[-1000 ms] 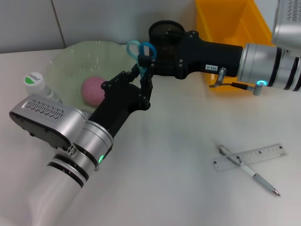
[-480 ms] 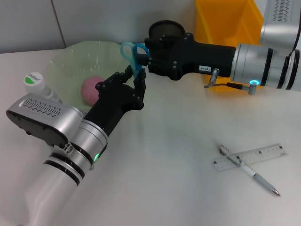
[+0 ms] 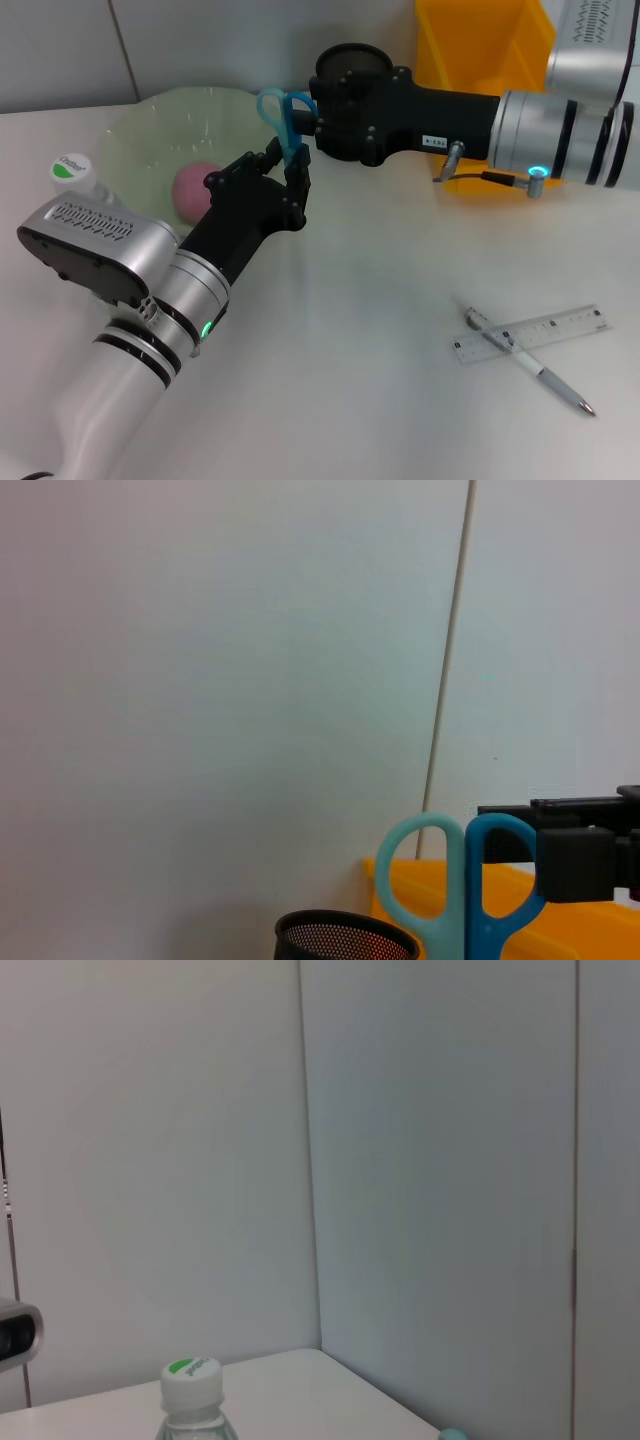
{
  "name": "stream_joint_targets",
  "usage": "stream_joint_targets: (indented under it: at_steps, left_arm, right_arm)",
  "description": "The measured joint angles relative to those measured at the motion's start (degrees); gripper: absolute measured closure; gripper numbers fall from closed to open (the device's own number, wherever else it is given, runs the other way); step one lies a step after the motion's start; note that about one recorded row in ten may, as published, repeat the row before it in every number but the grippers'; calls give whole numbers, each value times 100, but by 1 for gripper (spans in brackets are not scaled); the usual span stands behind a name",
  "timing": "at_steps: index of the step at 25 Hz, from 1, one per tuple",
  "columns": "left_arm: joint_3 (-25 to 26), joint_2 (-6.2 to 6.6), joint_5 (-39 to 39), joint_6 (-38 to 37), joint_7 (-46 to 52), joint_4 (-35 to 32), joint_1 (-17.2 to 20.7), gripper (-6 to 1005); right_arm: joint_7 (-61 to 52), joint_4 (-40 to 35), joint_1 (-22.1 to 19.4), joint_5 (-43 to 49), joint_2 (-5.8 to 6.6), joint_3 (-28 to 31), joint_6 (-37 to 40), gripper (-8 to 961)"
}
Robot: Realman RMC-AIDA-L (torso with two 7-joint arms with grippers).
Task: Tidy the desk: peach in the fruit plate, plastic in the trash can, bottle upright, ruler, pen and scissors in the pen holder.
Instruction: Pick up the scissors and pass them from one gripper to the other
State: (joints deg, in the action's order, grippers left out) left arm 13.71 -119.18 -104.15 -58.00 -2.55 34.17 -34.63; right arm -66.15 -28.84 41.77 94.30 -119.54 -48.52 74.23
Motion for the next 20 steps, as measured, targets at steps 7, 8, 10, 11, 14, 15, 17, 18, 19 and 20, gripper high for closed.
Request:
stream_joint_targets:
  at_steps: [7, 8, 10, 11, 14, 15, 17, 18, 19, 20]
  left_arm:
    - [0, 0, 0, 20, 0, 2, -17, 699]
    - [0, 0, 0, 23, 0, 2, -17, 698]
    - [0, 0, 0, 28, 0, 2, -18, 697]
    - [0, 0, 0, 28, 0, 2, -17, 697]
    - [0, 0, 1, 30, 0, 2, -18, 695]
    - [0, 0, 1, 30, 0, 6, -17, 695]
    - [0, 0, 1, 30, 0, 7, -16, 694]
    - [0, 0, 1, 30, 0, 9, -16, 693]
    - [0, 0, 0, 30, 0, 10, -17, 693]
    - [0, 0, 0, 30, 0, 10, -17, 692]
  right_arm:
    - [25, 56, 73, 0, -4, -122, -114, 520]
    - [26, 57, 87, 0, -4, -166, -149, 524]
    - [28, 63, 115, -12, -7, -262, -228, 530]
    - [28, 63, 115, -12, -7, -262, -228, 534]
    - [29, 63, 119, -66, -8, -285, -277, 545]
    - [30, 63, 121, -74, -8, -288, -288, 548]
    - [30, 63, 121, -74, -8, -289, -290, 555]
    - [33, 63, 122, -76, -8, -289, -290, 558]
    - [44, 63, 122, -78, -8, -289, -290, 562]
    - [71, 63, 122, -89, -8, -290, -290, 565]
